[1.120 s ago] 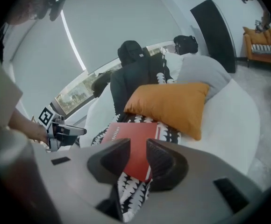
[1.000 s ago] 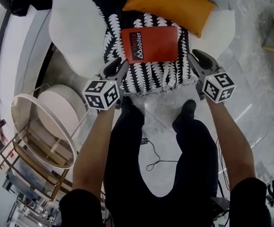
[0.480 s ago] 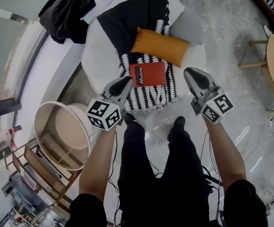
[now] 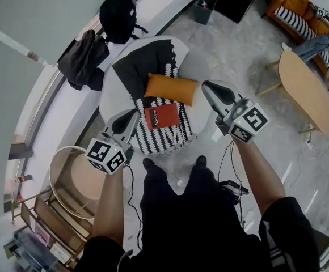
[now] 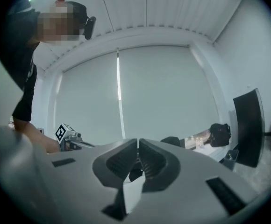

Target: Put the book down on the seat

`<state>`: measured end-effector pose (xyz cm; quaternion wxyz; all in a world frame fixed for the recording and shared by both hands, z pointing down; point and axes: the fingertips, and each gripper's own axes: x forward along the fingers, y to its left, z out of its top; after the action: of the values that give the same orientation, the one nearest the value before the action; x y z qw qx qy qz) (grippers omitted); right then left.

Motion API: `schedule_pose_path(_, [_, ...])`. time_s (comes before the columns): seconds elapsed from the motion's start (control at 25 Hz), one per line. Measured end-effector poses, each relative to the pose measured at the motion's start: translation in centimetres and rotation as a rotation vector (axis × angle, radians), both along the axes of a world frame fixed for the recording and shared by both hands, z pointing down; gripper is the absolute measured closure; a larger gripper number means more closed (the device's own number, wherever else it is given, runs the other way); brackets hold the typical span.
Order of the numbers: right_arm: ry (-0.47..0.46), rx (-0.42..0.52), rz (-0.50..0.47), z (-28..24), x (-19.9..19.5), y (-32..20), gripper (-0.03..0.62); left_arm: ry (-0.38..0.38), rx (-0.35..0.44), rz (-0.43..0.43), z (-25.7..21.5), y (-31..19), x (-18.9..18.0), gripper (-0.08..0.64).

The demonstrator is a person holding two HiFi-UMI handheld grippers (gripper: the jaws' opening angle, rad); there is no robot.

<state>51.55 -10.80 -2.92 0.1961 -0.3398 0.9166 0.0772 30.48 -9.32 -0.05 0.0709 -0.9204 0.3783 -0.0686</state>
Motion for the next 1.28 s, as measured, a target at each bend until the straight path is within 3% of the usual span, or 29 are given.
schedule_pose_path(0.24, [0.0,0.125,0.009,-7.6,3.0,6.0,0.558,0.149,0.074,0.082,-8.7,4.4,2.5,0.532])
schedule_pose_path(0.48, [-0.041,0.213,0.014,-11.9,4.8,11.9,0.56,0.176,0.173,0.119,-14.8,9.0,3.1,0.532])
schedule_pose_path(0.68, [-0.031,0.275,0.051,-13.9,7.0,14.1,0.561,0.214,0.214,0.203,-18.3,11.3,3.4,0.532])
schedule_pose_path(0.96, [-0.063,0.315,0.042,-13.7,8.0,16.5,0.561,0.193,0.286,0.297,-20.1,14.7,4.2,0.532])
schedule_pose_path(1.28, [-0.1,0.31,0.025,-12.9,8.8,17.4,0.562,0.244,0.233,0.366,-18.4,16.1,6.0,0.532])
